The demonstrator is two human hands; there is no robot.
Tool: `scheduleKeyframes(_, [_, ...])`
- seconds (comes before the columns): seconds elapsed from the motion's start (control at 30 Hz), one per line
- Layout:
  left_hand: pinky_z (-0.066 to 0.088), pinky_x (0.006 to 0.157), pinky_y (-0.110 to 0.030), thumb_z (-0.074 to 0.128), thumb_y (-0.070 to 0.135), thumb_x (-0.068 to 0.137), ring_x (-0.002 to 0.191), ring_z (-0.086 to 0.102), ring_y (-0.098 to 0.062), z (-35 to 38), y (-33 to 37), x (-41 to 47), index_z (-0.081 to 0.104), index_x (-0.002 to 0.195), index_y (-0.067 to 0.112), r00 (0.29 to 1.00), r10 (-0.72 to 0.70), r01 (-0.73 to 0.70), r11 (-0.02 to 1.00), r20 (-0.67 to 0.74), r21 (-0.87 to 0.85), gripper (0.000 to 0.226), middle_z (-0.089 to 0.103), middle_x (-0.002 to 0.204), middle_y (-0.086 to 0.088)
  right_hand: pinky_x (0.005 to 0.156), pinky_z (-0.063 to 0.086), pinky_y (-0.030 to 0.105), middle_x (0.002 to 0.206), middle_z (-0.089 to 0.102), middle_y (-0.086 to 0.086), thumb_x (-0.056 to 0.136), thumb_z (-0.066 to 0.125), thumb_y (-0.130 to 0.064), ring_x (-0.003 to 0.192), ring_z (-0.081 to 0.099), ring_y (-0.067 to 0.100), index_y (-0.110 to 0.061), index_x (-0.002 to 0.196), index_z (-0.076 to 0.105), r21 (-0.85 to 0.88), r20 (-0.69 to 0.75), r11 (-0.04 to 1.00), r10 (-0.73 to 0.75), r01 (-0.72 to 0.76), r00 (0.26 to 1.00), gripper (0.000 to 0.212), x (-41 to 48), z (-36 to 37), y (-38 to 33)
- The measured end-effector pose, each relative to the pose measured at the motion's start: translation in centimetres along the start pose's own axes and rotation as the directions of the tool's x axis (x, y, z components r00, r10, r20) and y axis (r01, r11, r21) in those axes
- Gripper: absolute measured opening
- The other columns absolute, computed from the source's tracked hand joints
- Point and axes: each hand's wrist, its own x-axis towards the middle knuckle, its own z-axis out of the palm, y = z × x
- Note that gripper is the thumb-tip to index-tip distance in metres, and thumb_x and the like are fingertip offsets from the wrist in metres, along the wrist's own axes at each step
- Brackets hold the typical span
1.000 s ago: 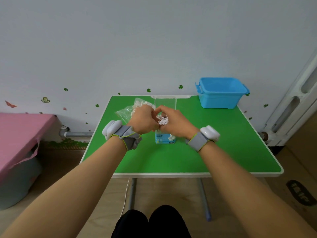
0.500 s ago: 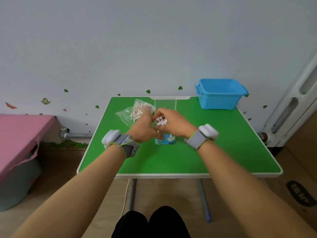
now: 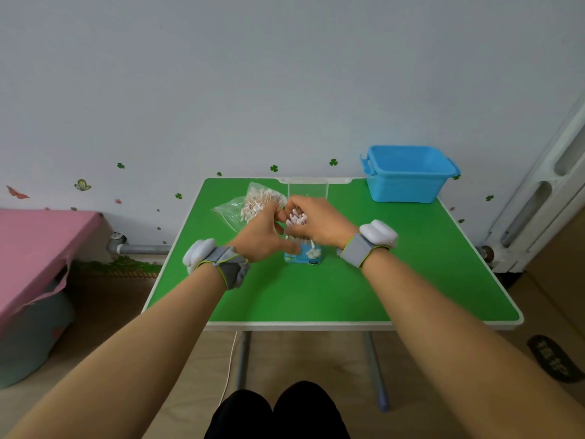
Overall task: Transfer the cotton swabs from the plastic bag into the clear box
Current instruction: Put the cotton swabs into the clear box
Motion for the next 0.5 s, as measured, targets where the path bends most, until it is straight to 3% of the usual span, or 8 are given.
scheduleKeyframes(0.13, [0.046, 0.08, -0.039, 0.086, 0.016, 0.064, 0.088, 0.049, -0.019, 0.2, -0.4, 0.1, 0.043, 0.099, 0.01, 1.0, 0.009, -0.009, 1.0, -0.012, 0.016, 0.056, 0.054, 0.1, -0.007, 0.064, 0.042, 0.028, 0.089, 0.064, 0.004, 0.081, 0.071, -0.015, 0.075, 0.056, 0.017, -0.009, 0.095, 0.06, 0.028, -0.087, 1.0, -0.006, 0.009, 0.996, 0.018, 0.1, 0.3, 0.4])
scheduleKeyframes(0.27, [0.045, 0.077, -0.032, 0.087, 0.031, 0.061, 0.093, 0.048, -0.018, 0.8, -0.1, -0.4, 0.038, 0.103, 0.012, 0.999, 0.046, -0.046, 0.999, -0.018, -0.01, 0.068, 0.051, 0.105, -0.007, 0.056, 0.038, 0.02, 0.081, 0.061, -0.001, 0.084, 0.068, -0.016, 0.07, 0.054, 0.014, -0.012, 0.09, 0.06, 0.065, -0.168, 0.998, 0.009, 0.002, 0.986, 0.011, 0.1, 0.7, 0.8])
scheduleKeyframes(0.37, [0.045, 0.08, -0.032, 0.087, 0.041, 0.057, 0.097, 0.043, -0.021, 2.0, 0.5, -0.9, 0.037, 0.103, 0.011, 0.987, 0.112, -0.096, 0.987, -0.118, 0.133, 0.075, 0.046, 0.106, -0.008, 0.05, 0.035, 0.01, 0.077, 0.06, -0.002, 0.084, 0.067, -0.016, 0.067, 0.052, 0.013, -0.013, 0.087, 0.06, 0.074, -0.197, 0.997, 0.012, 0.003, 0.98, 0.009, 0.2, 0.9, 0.9])
scheduleKeyframes(0.5, [0.044, 0.079, -0.033, 0.086, 0.037, 0.059, 0.095, 0.043, -0.023, 2.7, 1.0, -1.1, 0.038, 0.103, 0.008, 0.965, 0.146, -0.12, 0.984, -0.217, 0.129, 0.071, 0.045, 0.101, -0.006, 0.052, 0.037, 0.009, 0.076, 0.061, -0.003, 0.082, 0.068, -0.012, 0.065, 0.053, 0.011, -0.011, 0.086, 0.061, 0.072, -0.203, 0.997, 0.022, -0.008, 0.979, 0.009, 0.2, 0.9, 0.8])
